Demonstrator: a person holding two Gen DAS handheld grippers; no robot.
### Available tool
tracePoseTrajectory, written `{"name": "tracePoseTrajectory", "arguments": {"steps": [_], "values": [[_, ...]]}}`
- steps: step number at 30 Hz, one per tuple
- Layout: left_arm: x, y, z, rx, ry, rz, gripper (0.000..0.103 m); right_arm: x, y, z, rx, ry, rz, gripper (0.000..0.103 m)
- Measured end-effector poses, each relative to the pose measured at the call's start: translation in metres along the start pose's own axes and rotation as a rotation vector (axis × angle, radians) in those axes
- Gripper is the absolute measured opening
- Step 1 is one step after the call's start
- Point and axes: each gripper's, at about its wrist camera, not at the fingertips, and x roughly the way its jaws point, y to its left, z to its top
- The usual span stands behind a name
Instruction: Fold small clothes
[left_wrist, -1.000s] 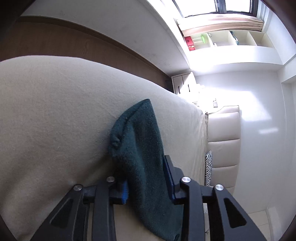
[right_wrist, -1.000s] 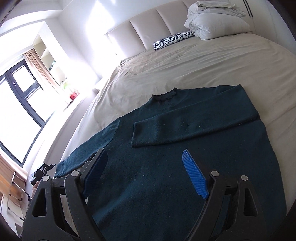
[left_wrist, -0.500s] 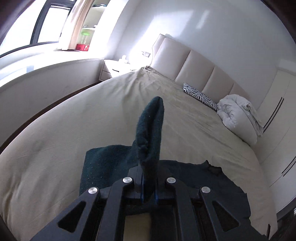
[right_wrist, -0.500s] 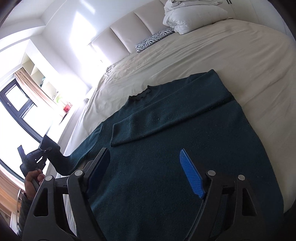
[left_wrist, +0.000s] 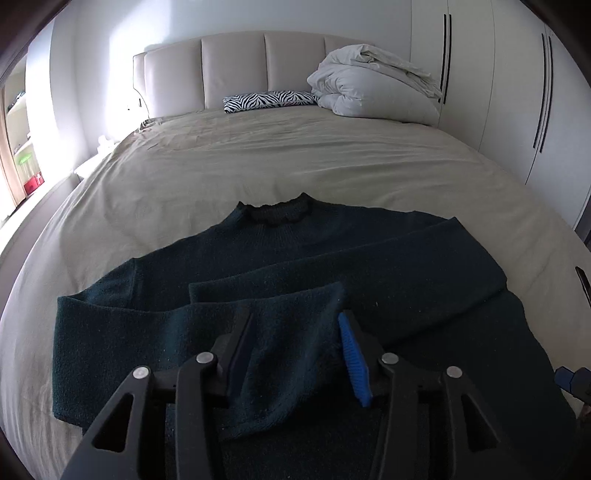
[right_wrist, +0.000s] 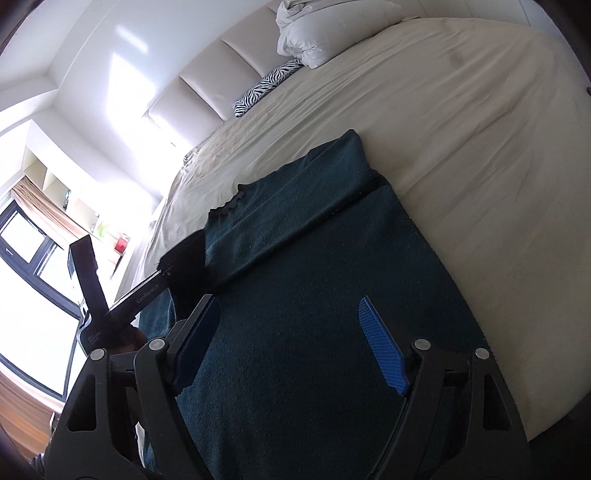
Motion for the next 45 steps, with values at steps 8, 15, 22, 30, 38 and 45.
{"name": "tracePoseTrajectory", "arguments": {"steps": [8, 15, 22, 30, 38, 45], "values": [[-0.034, 0.044, -0.024, -0.105, -0.033, -0.031, 0.077, 0.031, 0.017, 0.011, -0.043, 0.041, 0.007, 0.077], [-0.051, 0.109, -0.047, -0.269, -0.052, -0.038, 0.077, 0.115, 0.085, 0.045, -0.132, 0.200, 0.101, 0.073], [-0.064, 0.194, -0.064, -0.431, -0.065, 0.003, 0.077, 0.220, 0.115, 0.058, -0.075, 0.403, 0.067, 0.054], [-0.062, 0.249, -0.075, -0.524, -0.064, 0.029, 0.073, 0.253, 0.137, 0.054, -0.189, 0.450, 0.001, 0.008], [-0.050, 0.270, -0.060, -0.538, -0.044, 0.035, 0.073, 0.221, 0.140, 0.103, -0.310, 0.358, -0.055, 0.007], [-0.004, 0.269, -0.030, -0.525, 0.052, 0.032, 0.063, 0.219, 0.100, 0.131, -0.325, 0.337, -0.123, 0.007]]}}
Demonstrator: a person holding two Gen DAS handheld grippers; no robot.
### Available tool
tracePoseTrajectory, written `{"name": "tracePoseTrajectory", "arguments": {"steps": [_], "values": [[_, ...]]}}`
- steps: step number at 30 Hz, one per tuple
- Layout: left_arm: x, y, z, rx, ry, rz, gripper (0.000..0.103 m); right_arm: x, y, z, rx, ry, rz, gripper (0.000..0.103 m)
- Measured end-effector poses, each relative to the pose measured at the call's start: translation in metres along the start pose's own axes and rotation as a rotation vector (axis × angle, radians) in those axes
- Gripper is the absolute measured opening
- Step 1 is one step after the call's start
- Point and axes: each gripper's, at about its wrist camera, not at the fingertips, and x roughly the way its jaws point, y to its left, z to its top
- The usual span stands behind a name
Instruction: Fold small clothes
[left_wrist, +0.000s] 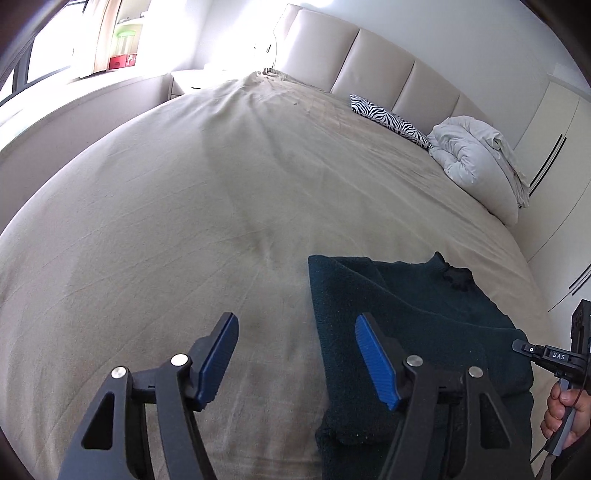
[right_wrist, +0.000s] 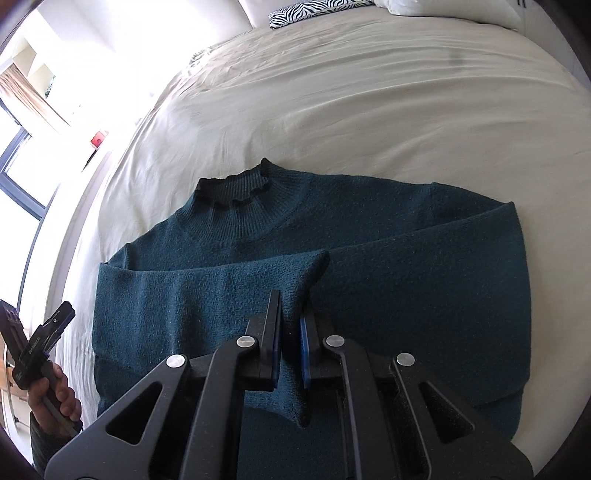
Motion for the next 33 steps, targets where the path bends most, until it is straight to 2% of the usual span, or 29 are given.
{"name": "tracePoseTrajectory", "arguments": {"steps": [4, 7, 9, 11, 13, 16, 20, 24, 27, 28, 30, 32, 33], "values": [[0.036, -0.008, 0.010, -0.001, 0.073, 0.023, 0.056, 0.012, -0.010, -0.003, 0.006, 0.014, 0.018, 0.007], [0.052, -0.015, 0.013, 0.033, 0.087, 0.060, 0.054, 0.021, -0.012, -0.006, 0.005, 0.018, 0.024, 0.007], [0.055, -0.020, 0.015, 0.048, 0.081, 0.056, 0.044, 0.020, -0.016, -0.010, 0.009, 0.017, 0.031, 0.007], [0.058, -0.023, 0.015, 0.067, 0.081, 0.055, 0.025, 0.021, -0.020, -0.011, 0.015, 0.016, 0.042, 0.007], [0.063, -0.028, 0.015, 0.095, 0.079, 0.059, 0.014, 0.023, -0.024, -0.013, 0.020, 0.018, 0.041, 0.007], [0.064, -0.034, 0.010, 0.145, 0.051, 0.073, 0.009, 0.026, -0.029, -0.017, 0.030, 0.014, 0.028, 0.007], [0.067, -0.028, 0.009, 0.150, 0.045, 0.052, 0.008, 0.027, -0.034, -0.018, 0.050, 0.008, 0.005, 0.007], [0.068, -0.030, 0.012, 0.164, 0.042, 0.064, 0.008, 0.031, -0.039, -0.019, 0.072, 0.001, 0.000, 0.006], [0.054, -0.028, 0.011, 0.141, 0.043, 0.046, 0.011, 0.029, -0.043, -0.022, 0.087, -0.011, 0.019, 0.007], [0.044, -0.027, 0.010, 0.132, 0.035, 0.037, 0.011, 0.027, -0.043, -0.024, 0.096, -0.014, 0.033, 0.010], [0.023, -0.027, 0.001, 0.156, 0.016, 0.024, 0.018, 0.020, -0.041, -0.028, 0.110, -0.009, 0.049, 0.013], [0.006, -0.030, -0.013, 0.191, 0.022, 0.035, 0.041, 0.007, -0.037, -0.036, 0.104, -0.018, 0.063, 0.025], [0.000, -0.031, -0.021, 0.203, 0.022, 0.039, 0.045, 0.000, -0.036, -0.041, 0.105, -0.032, 0.074, 0.033]]}}
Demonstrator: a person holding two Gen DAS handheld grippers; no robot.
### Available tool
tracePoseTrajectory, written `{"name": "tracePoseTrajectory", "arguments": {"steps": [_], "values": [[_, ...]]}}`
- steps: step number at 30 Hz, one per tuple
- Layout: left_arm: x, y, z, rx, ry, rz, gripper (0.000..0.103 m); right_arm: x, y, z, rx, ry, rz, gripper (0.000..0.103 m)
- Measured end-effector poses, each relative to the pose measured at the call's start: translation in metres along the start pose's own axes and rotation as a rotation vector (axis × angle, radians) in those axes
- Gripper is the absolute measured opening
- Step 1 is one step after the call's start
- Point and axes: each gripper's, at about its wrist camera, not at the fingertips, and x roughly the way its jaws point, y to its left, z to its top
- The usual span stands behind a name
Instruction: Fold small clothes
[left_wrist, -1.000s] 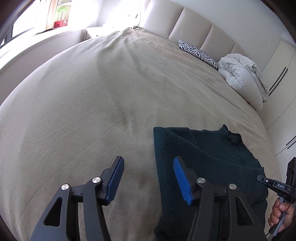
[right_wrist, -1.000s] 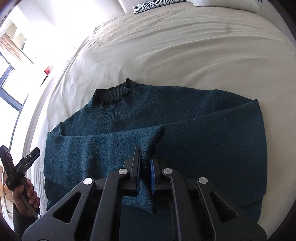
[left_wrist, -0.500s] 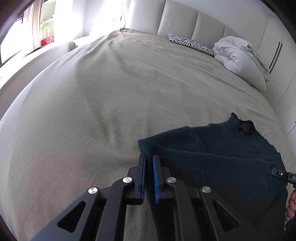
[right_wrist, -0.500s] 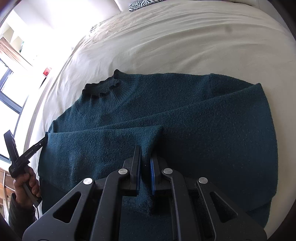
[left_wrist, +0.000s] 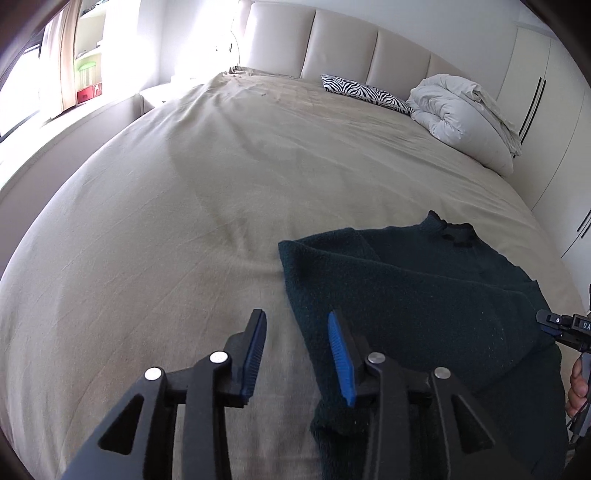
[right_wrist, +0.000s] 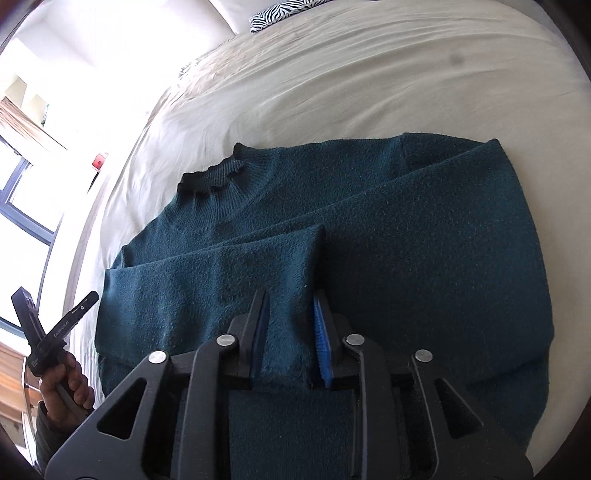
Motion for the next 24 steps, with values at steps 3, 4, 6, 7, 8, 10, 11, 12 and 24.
{"name": "tracePoseTrajectory", "arguments": {"steps": [3, 4, 6, 7, 8, 10, 11, 12, 24], "values": [[-0.003, -0.005, -0.018, 0.013, 0.037, 0.018, 0.047, -0.013, 0.005, -0.014, 0.018, -0.016, 0.044, 0.050], [-0.001, -0.007, -0.023, 0.016, 0.048, 0.021, 0.047, -0.012, 0.007, -0.018, 0.014, -0.001, 0.043, 0.050], [0.005, -0.010, -0.030, 0.029, 0.059, 0.027, 0.040, -0.005, 0.011, -0.024, -0.011, 0.030, 0.009, 0.050], [0.006, -0.012, -0.032, 0.040, 0.058, 0.025, 0.030, -0.004, 0.013, -0.026, -0.028, 0.034, -0.011, 0.048], [0.007, -0.015, -0.034, 0.052, 0.060, 0.028, 0.022, -0.004, 0.014, -0.028, -0.041, 0.033, -0.027, 0.041], [0.009, -0.019, -0.037, 0.067, 0.057, 0.033, 0.015, -0.005, 0.014, -0.027, -0.054, 0.034, -0.077, 0.020], [0.009, -0.020, -0.037, 0.070, 0.052, 0.041, 0.014, -0.006, 0.011, -0.025, -0.048, 0.038, -0.099, 0.015], [0.010, -0.020, -0.039, 0.063, 0.049, 0.040, 0.014, -0.008, 0.005, -0.025, -0.032, 0.039, -0.096, 0.011], [0.014, -0.009, -0.047, 0.044, 0.036, 0.017, 0.013, -0.006, -0.002, -0.031, 0.001, 0.009, -0.124, 0.005]]}}
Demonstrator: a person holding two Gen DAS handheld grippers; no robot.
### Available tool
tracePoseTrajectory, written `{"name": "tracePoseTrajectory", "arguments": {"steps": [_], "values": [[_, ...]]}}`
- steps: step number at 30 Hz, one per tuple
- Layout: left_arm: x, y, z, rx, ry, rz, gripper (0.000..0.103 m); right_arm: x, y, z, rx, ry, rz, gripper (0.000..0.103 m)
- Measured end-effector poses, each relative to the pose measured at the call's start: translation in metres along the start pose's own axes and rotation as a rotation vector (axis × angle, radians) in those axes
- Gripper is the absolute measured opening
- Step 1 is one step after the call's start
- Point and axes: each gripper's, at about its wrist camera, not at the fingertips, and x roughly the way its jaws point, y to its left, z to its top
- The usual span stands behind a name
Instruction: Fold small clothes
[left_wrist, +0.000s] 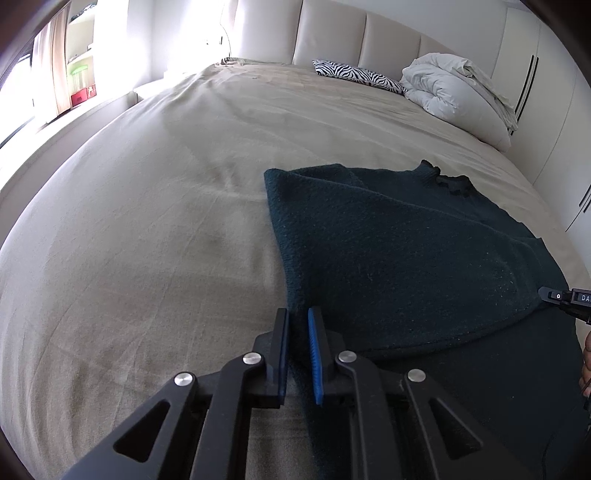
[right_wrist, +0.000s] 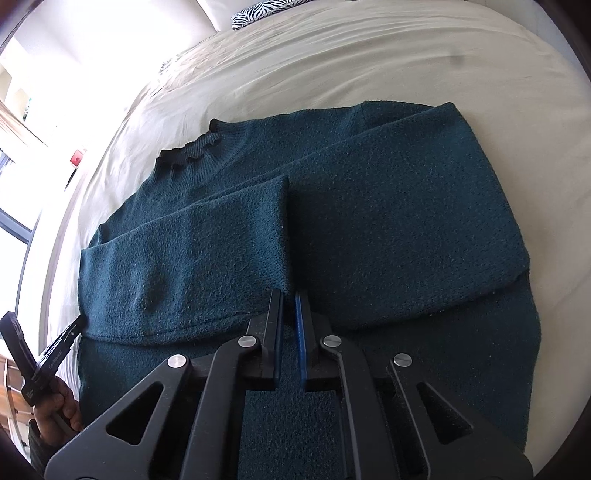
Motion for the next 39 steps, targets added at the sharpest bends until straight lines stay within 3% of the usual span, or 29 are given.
{"name": "tracePoseTrajectory", "arguments": {"steps": [3, 6, 8, 12, 14, 17, 26, 34, 39], "values": [[-0.008, -0.003, 0.000, 0.010, -0.012, -0.002, 0.019, 0.007, -0.008, 0.000, 0.016, -0.004, 0.032, 0.004], [-0.029, 0.003, -0.009, -0.005, -0.025, 0.000, 0.034, -0.009, -0.016, -0.002, 0.073, -0.026, 0.090, 0.010], [-0.046, 0.008, -0.020, -0.020, -0.017, 0.009, 0.040, -0.032, -0.016, -0.010, 0.062, -0.079, 0.069, 0.020], [-0.082, 0.018, -0.059, -0.092, 0.004, -0.056, 0.047, -0.084, -0.018, -0.036, 0.021, -0.187, 0.073, 0.034], [-0.099, 0.016, -0.083, -0.095, 0.014, -0.069, 0.059, -0.106, -0.022, -0.054, 0.018, -0.208, 0.084, 0.049], [-0.122, 0.014, -0.119, -0.109, 0.038, -0.104, 0.071, -0.129, -0.025, -0.084, 0.006, -0.207, 0.108, 0.049], [-0.160, 0.014, -0.179, -0.189, 0.133, -0.216, 0.071, -0.168, -0.059, -0.175, 0.074, -0.160, 0.154, 0.049], [-0.173, 0.013, -0.207, -0.208, 0.200, -0.304, 0.069, -0.191, -0.090, -0.217, 0.128, -0.133, 0.169, 0.049], [-0.175, 0.011, -0.218, -0.235, 0.260, -0.374, 0.055, -0.207, -0.107, -0.232, 0.148, -0.135, 0.155, 0.049]]}}
